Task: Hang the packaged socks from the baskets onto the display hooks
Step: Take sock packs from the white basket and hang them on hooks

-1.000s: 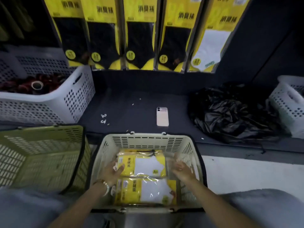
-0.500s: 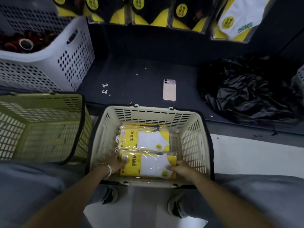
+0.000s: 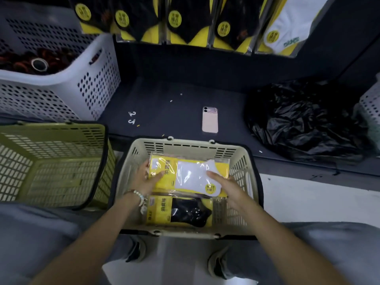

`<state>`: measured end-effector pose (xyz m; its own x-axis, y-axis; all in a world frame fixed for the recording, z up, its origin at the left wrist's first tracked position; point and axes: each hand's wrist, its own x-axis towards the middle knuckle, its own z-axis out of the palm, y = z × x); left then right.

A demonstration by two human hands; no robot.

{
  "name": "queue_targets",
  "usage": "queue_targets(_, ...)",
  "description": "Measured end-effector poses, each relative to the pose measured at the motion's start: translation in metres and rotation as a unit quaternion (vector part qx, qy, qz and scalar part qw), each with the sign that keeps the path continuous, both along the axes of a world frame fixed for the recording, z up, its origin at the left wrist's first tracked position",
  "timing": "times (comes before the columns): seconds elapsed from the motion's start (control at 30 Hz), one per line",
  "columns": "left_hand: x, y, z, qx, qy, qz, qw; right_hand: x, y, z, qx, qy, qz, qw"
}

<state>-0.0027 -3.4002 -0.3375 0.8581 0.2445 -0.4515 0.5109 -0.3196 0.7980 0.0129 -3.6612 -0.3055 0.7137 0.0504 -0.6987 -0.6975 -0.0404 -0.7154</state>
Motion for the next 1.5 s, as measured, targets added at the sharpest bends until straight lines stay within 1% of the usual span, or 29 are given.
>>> queue_targets(0.07,0.019,-0.004,0.027,-0.026,-0.048,0.070,0.996,0.008,0.001,0.032,0.036,-0.019,-0.038,0.998)
queue_targets(0.1,0.027,-0.008,0.042,-0.072,-0.054,0.112,0.990,0.011,0.001,0.047,0.059,-0.039,-0.059,0.996)
queue_targets(0.13,0.034,-0.013,0.058,-0.146,-0.058,0.153,0.976,0.014,0.000,0.060,0.088,-0.062,-0.074,0.991)
queue_targets(0.17,0.040,-0.019,0.073,-0.247,-0.070,0.185,0.948,0.016,-0.001,0.072,0.111,-0.083,-0.084,0.987)
queue_targets(0.2,0.046,-0.028,0.087,-0.346,-0.083,0.203,0.912,0.019,-0.001,0.084,0.125,-0.100,-0.092,0.983)
queue_targets(0.23,0.052,-0.038,0.102,-0.423,-0.098,0.206,0.877,0.021,-0.002,0.095,0.136,-0.117,-0.095,0.979)
queue_targets(0.27,0.057,-0.048,0.116,-0.469,-0.111,0.199,0.854,0.023,-0.003,0.105,0.150,-0.136,-0.096,0.974)
queue_targets(0.3,0.062,-0.059,0.130,-0.490,-0.116,0.186,0.844,0.025,-0.004,0.113,0.167,-0.156,-0.097,0.969)
queue_targets(0.33,0.066,-0.069,0.143,-0.498,-0.121,0.169,0.842,0.027,-0.006,0.120,0.185,-0.171,-0.100,0.963)
queue_targets(0.4,0.075,-0.084,0.167,-0.491,-0.141,0.133,0.849,0.033,-0.010,0.132,0.204,-0.197,-0.099,0.954)
queue_targets(0.47,0.084,-0.092,0.190,-0.458,-0.175,0.111,0.865,0.040,-0.017,0.145,0.199,-0.227,-0.108,0.947)
queue_targets(0.5,0.090,-0.093,0.201,-0.428,-0.198,0.103,0.876,0.046,-0.023,0.152,0.181,-0.244,-0.124,0.945)
queue_targets(0.57,0.099,-0.095,0.222,-0.376,-0.248,0.076,0.890,0.060,-0.034,0.169,0.116,-0.288,-0.161,0.937)
queue_targets(0.6,0.103,-0.096,0.234,-0.354,-0.270,0.059,0.893,0.067,-0.039,0.180,0.089,-0.316,-0.165,0.930)
queue_targets(0.67,0.111,-0.099,0.251,-0.305,-0.304,0.020,0.902,0.081,-0.043,0.206,0.053,-0.377,-0.143,0.914)
queue_targets(0.8,0.124,-0.116,0.283,-0.240,-0.354,-0.058,0.902,0.099,-0.035,0.258,0.005,-0.475,-0.089,0.876)
queue_targets(0.93,0.138,-0.133,0.314,-0.205,-0.388,-0.072,0.896,0.107,-0.035,0.293,0.000,-0.528,-0.101,0.843)
queue_targets(1.03,0.147,-0.146,0.333,-0.192,-0.401,-0.077,0.893,0.112,-0.044,0.306,0.013,-0.534,-0.098,0.840)
queue_targets(1.2,0.159,-0.167,0.351,-0.187,-0.415,-0.123,0.882,0.123,-0.065,0.313,0.026,-0.527,-0.151,0.836)
queue_targets(1.33,0.173,-0.169,0.354,-0.175,-0.412,-0.152,0.881,0.134,-0.086,0.314,0.050,-0.504,-0.171,0.845)
queue_targets(1.43,0.188,-0.161,0.354,-0.148,-0.424,-0.133,0.884,0.144,-0.106,0.314,0.047,-0.484,-0.195,0.852)
queue_targets(1.5,0.197,-0.153,0.358,-0.124,-0.438,-0.099,0.885,0.153,-0.119,0.315,0.040,-0.484,-0.220,0.846)
